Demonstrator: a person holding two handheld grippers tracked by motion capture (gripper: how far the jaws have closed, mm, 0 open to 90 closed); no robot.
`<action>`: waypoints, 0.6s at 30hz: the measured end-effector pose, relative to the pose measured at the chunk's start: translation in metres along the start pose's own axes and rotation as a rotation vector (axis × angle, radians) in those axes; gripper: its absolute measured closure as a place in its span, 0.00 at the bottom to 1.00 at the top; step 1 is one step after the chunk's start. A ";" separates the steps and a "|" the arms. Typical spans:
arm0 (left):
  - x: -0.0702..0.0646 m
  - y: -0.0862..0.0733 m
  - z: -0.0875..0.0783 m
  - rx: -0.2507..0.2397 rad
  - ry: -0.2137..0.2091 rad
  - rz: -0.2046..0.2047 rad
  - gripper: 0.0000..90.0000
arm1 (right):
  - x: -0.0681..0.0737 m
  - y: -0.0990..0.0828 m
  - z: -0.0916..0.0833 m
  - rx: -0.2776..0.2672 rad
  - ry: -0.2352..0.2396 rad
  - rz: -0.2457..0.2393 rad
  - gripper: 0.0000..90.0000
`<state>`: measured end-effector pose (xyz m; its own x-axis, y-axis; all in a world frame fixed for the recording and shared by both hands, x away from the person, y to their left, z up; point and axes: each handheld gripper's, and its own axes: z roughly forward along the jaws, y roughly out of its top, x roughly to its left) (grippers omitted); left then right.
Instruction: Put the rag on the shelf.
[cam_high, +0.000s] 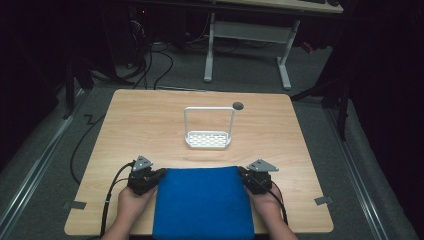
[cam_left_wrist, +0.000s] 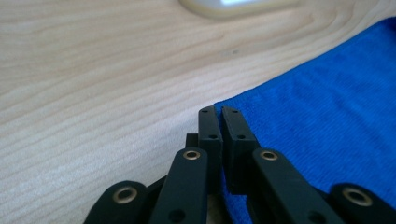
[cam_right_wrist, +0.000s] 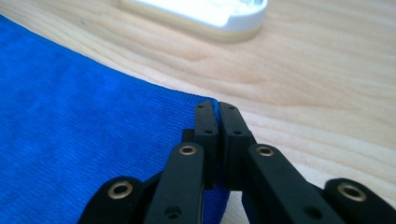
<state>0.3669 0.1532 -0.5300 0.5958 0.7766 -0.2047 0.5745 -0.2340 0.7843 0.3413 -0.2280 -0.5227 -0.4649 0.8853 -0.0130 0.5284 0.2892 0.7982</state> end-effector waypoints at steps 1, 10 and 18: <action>-0.001 0.000 -0.001 -0.013 0.002 -0.002 0.97 | 0.001 0.000 -0.002 -0.007 -0.002 0.002 0.98; -0.014 0.006 -0.016 -0.099 0.010 0.026 0.97 | 0.003 0.001 -0.015 -0.094 -0.004 0.006 0.98; -0.018 0.010 -0.023 -0.150 0.016 0.046 0.97 | 0.008 0.003 -0.024 -0.145 -0.027 -0.017 0.98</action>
<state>0.3488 0.1503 -0.5049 0.6097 0.7768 -0.1579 0.4558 -0.1806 0.8716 0.3223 -0.2292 -0.5064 -0.4522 0.8909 -0.0420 0.4118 0.2503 0.8762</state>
